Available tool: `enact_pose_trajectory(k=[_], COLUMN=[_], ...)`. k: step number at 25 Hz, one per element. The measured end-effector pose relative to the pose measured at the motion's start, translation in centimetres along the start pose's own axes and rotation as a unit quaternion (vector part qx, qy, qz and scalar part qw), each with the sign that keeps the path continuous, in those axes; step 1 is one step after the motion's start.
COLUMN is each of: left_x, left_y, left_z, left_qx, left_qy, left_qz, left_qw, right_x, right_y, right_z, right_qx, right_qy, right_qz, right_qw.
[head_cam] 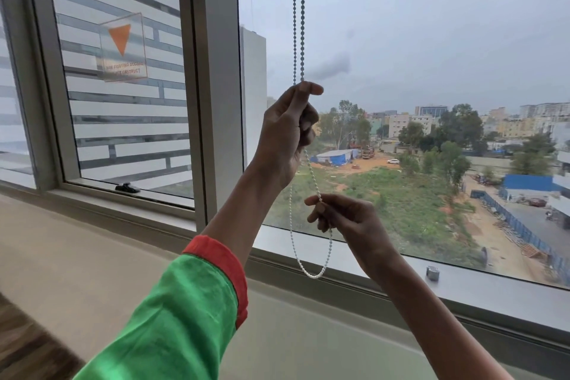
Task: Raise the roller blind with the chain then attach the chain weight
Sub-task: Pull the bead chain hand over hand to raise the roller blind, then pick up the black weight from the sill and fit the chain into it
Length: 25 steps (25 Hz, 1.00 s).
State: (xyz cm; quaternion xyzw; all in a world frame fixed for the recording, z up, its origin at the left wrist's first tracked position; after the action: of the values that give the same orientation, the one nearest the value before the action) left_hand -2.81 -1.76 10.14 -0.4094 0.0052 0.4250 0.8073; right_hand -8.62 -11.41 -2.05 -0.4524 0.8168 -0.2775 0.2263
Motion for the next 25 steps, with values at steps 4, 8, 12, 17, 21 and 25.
enact_pose_trajectory(k=[4, 8, 12, 17, 21, 25], left_x=[1.2, 1.8, 3.1, 5.6, 7.3, 8.6], left_y=[1.1, 2.1, 3.8, 6.0, 7.9, 9.7], left_z=[-2.8, -5.3, -8.6, -11.7, -14.2, -16.7], left_qx=[0.019, 0.04, 0.066, 0.025, 0.028, 0.071], left_qy=[-0.068, -0.096, -0.153, -0.31, -0.37, -0.363], left_qz=[0.007, 0.005, 0.019, 0.095, 0.126, 0.163], left_qw=[0.997, 0.995, 0.986, 0.946, 0.92, 0.915], right_x=[0.8, 1.3, 3.1, 9.5, 13.8, 15.8], right_y=[0.4, 0.6, 0.6, 1.3, 1.9, 1.9], right_z=[0.6, 1.1, 1.8, 4.4, 7.8, 10.8], right_qx=[-0.032, -0.035, -0.038, -0.039, -0.07, -0.067], right_qy=[-0.011, 0.007, 0.04, 0.204, 0.31, 0.408], right_qz=[0.015, 0.024, 0.062, 0.182, 0.209, 0.195], right_qw=[0.999, 0.999, 0.997, 0.961, 0.925, 0.889])
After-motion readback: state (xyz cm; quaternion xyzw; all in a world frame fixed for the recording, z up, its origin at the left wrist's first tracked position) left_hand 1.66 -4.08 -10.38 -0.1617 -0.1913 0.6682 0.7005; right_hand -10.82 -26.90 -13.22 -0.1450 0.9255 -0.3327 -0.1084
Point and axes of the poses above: each hand's wrist, its own y-axis away from the middle knuckle, its own x-axis out of the back of the hand, z = x × y, the point moved 6 cm from there along -y, towards the middle knuckle, and after that the axes turned 11 degrees about z, right-handed, at the moved point
